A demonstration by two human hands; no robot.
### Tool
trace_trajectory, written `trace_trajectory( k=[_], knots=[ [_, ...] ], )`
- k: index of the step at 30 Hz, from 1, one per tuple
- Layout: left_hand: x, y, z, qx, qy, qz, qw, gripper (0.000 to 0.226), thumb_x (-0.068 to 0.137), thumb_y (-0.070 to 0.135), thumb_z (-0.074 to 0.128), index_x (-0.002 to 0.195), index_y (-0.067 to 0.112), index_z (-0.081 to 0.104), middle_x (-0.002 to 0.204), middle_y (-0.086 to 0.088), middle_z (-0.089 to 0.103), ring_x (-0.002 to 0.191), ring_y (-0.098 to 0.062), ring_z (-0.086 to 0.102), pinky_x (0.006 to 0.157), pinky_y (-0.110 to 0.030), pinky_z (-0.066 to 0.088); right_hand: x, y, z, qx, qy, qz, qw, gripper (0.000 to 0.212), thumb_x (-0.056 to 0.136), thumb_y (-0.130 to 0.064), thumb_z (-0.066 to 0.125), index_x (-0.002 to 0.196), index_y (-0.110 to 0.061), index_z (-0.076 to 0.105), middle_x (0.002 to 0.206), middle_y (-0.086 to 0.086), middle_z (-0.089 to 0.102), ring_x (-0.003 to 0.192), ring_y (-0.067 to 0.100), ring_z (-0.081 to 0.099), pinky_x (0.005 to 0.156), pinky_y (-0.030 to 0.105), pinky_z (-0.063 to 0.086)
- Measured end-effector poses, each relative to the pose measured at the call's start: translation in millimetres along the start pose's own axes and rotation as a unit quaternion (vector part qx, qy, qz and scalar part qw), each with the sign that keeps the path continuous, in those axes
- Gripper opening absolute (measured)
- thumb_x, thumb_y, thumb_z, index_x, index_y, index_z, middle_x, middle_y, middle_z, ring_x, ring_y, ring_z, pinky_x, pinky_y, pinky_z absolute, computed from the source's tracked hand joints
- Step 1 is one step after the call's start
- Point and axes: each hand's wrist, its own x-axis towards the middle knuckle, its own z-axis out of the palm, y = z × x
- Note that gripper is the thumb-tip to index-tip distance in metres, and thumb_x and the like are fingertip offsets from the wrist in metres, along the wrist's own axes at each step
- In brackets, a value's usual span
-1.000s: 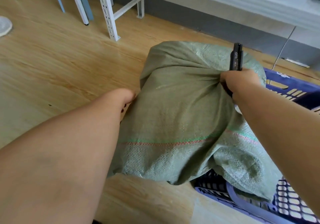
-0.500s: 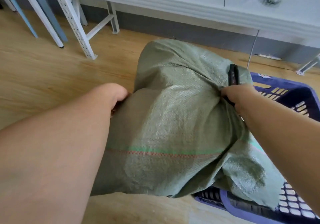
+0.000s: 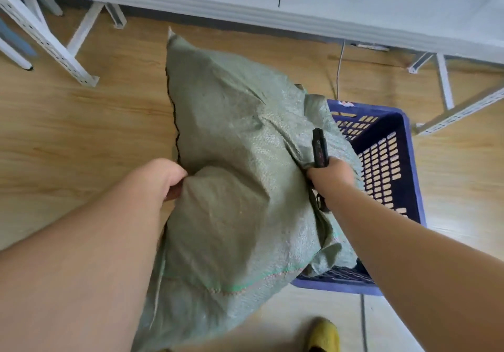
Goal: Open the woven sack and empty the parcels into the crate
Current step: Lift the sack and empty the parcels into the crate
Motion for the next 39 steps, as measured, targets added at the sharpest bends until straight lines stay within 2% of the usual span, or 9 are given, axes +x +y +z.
trace_trajectory(
  k=[4,8,11,14,18,21,28,32,39],
  knots=[
    [-59,14,13,-0.110,-0.003,0.012,0.994,0.030,0.099,0.014,0.047,0.070,0.008,0.050,0.069,-0.014,0.054,0.055,-0.020,0.046,0.054,-0.026,0.034,-29,15,-36,-0.015,-0.014,0.025,0.999,0.020,0.086,-0.015,0.057,0.105,-0.015,0.061,0.077,0.004,0.061,0.076,0.028,0.062,0.065,0.035,0.054],
    [-122,32,20,-0.169,0.022,0.054,0.984,0.017,0.089,0.013,0.060,0.105,0.007,0.061,0.095,-0.010,0.064,0.086,-0.024,0.060,0.079,-0.031,0.047,-55,25,-81,0.002,-0.041,0.096,0.995,0.025,0.087,-0.013,0.059,0.111,-0.010,0.060,0.087,0.013,0.066,0.082,0.032,0.066,0.070,0.038,0.057],
    [-173,48,23,-0.157,0.012,0.094,0.983,0.016,0.084,0.001,0.063,0.086,0.016,0.060,0.082,-0.003,0.061,0.073,-0.016,0.058,0.070,-0.027,0.050,-78,20,-119,0.038,-0.097,0.156,0.982,0.029,0.085,-0.013,0.064,0.113,-0.007,0.056,0.089,0.014,0.062,0.078,0.030,0.063,0.071,0.037,0.057],
    [-226,58,30,-0.132,-0.039,0.121,0.983,0.022,0.084,0.004,0.068,0.086,0.021,0.055,0.096,-0.006,0.063,0.084,-0.018,0.060,0.064,-0.025,0.050,-102,13,-151,0.100,-0.109,0.176,0.973,0.045,0.084,-0.010,0.065,0.128,-0.011,0.052,0.091,0.012,0.062,0.066,0.023,0.056,0.059,0.032,0.052],
    [-282,69,47,-0.078,-0.054,0.161,0.982,0.019,0.085,0.021,0.072,0.098,0.019,0.058,0.102,-0.003,0.061,0.082,-0.015,0.060,0.056,-0.018,0.046,-135,-1,-184,0.233,-0.076,0.155,0.957,0.032,0.082,-0.002,0.064,0.113,-0.011,0.061,0.089,0.010,0.064,0.072,0.022,0.060,0.067,0.033,0.053],
    [-325,87,66,-0.088,-0.047,0.188,0.977,0.016,0.086,0.021,0.070,0.096,0.019,0.058,0.097,-0.001,0.060,0.079,-0.013,0.058,0.060,-0.020,0.048,-162,-18,-212,0.269,-0.097,0.105,0.952,0.021,0.083,-0.003,0.065,0.101,-0.014,0.065,0.084,0.008,0.067,0.067,0.018,0.064,0.058,0.027,0.052],
    [-398,123,114,-0.082,-0.080,0.192,0.975,0.025,0.088,0.018,0.066,0.111,0.012,0.058,0.103,-0.003,0.061,0.084,-0.015,0.060,0.084,-0.034,0.056,-209,-21,-275,0.301,-0.125,0.076,0.942,0.020,0.082,-0.014,0.070,0.101,-0.019,0.067,0.078,0.004,0.069,0.064,0.018,0.061,0.056,0.026,0.049],
    [-424,151,138,-0.081,-0.121,0.175,0.974,0.019,0.087,0.014,0.067,0.104,0.013,0.058,0.115,-0.009,0.062,0.102,-0.021,0.063,0.075,-0.029,0.057,-213,-11,-321,0.339,-0.112,0.070,0.931,0.018,0.083,-0.011,0.070,0.099,-0.018,0.067,0.084,0.003,0.070,0.063,0.015,0.062,0.056,0.026,0.047],
    [-463,193,164,-0.137,-0.135,0.185,0.964,0.016,0.087,0.006,0.065,0.097,0.014,0.055,0.112,-0.011,0.063,0.101,-0.023,0.063,0.073,-0.028,0.057,-214,-7,-380,0.339,-0.149,0.014,0.929,0.027,0.080,-0.011,0.075,0.106,-0.017,0.070,0.100,0.009,0.074,0.069,0.019,0.058,0.058,0.028,0.051]
  ],
)
